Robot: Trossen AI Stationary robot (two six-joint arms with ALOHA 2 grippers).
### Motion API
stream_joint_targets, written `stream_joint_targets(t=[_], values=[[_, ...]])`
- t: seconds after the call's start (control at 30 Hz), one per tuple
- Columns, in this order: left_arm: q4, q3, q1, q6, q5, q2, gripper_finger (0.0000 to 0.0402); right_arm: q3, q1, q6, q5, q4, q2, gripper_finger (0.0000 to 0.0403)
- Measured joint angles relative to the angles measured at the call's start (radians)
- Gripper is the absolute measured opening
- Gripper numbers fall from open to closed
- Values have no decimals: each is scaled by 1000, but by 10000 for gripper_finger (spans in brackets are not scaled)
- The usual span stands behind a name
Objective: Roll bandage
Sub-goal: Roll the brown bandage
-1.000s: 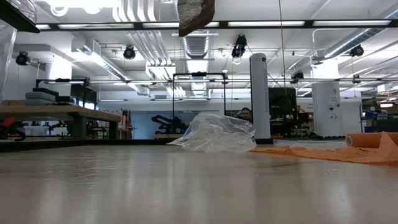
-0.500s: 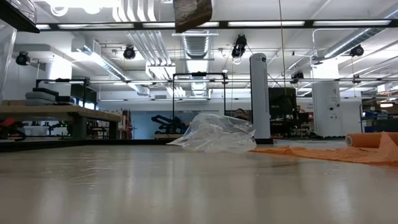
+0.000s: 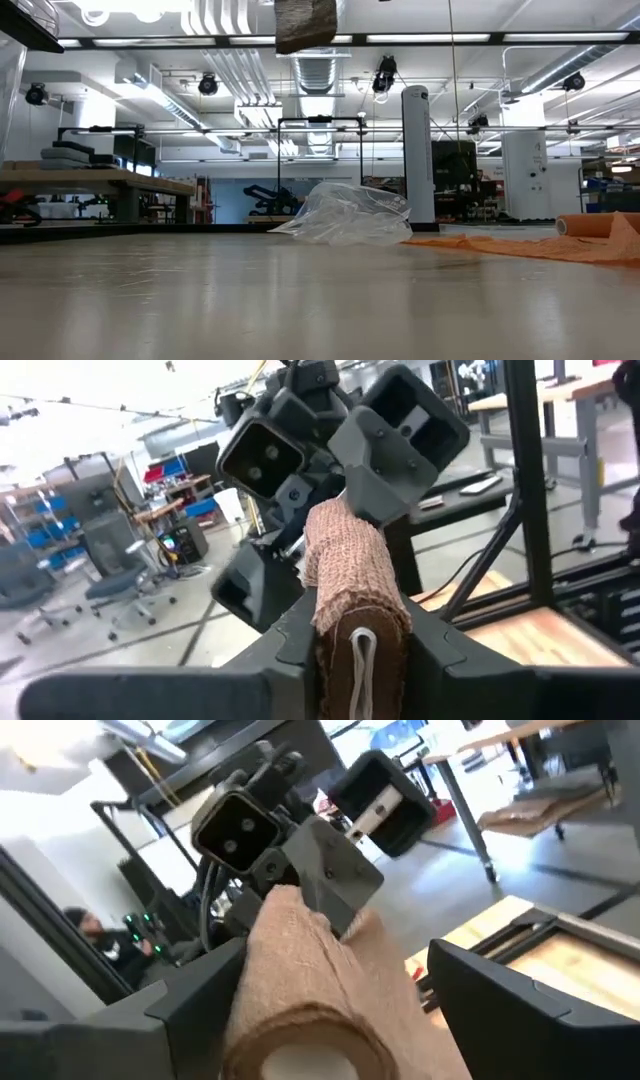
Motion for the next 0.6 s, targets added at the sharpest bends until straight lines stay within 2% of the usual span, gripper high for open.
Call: stream_joint_targets(t=[0.3, 0.6], values=[[0, 0, 9, 51, 3, 0, 64, -5, 0, 107, 31, 45, 0, 267], [-3, 0, 13, 44, -3, 2, 75, -10, 0, 70, 30, 59, 17, 247]])
